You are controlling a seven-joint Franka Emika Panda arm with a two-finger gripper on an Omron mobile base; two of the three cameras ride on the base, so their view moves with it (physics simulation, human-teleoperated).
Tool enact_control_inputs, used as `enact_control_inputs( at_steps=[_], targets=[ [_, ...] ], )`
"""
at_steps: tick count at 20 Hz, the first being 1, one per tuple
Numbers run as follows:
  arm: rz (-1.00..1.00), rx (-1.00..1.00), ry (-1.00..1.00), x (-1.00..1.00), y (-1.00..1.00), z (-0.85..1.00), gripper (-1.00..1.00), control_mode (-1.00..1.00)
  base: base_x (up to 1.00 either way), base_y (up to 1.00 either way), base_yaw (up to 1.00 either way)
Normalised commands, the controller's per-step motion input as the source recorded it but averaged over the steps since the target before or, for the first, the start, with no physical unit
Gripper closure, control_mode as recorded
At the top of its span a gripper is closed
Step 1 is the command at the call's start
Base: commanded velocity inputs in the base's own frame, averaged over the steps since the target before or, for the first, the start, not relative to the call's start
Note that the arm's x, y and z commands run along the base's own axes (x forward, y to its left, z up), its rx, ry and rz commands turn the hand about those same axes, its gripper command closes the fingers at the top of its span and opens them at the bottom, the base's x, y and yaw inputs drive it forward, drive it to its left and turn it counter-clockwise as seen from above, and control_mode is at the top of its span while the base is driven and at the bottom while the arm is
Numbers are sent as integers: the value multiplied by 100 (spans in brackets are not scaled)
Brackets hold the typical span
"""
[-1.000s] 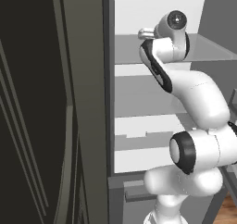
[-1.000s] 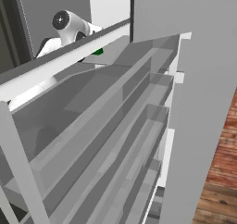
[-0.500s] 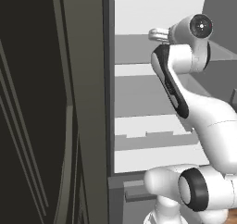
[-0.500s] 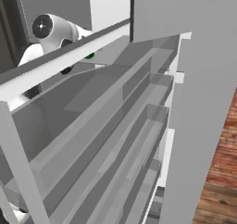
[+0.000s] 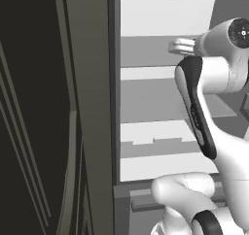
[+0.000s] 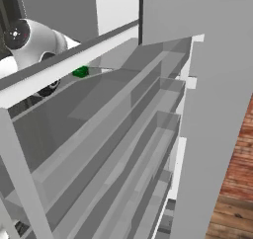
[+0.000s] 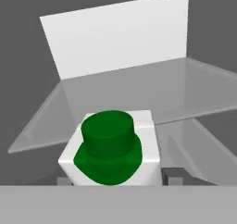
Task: Take a sugar cube from the saucer and place it inside the coffee. Then, grab milk from the fridge and place it next to the coffee on the counter to sweeten the coffee.
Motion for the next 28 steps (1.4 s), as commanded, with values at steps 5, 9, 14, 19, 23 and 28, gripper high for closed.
enact_control_inputs(
  at_steps=[5,9,14,19,23,28],
  targets=[
    [1,-5,7,-100,0,-65,100,-100,0,0,0],
    [0,-1,2,-100,0,-37,100,-100,0,0,0],
    [0,0,1,-60,0,-10,100,100,-40,0,0],
    [0,0,0,0,0,0,100,100,-100,0,5],
    [0,0,0,0,0,0,100,100,-100,0,20],
    [0,0,0,0,0,0,100,100,-100,0,51]
  ],
)
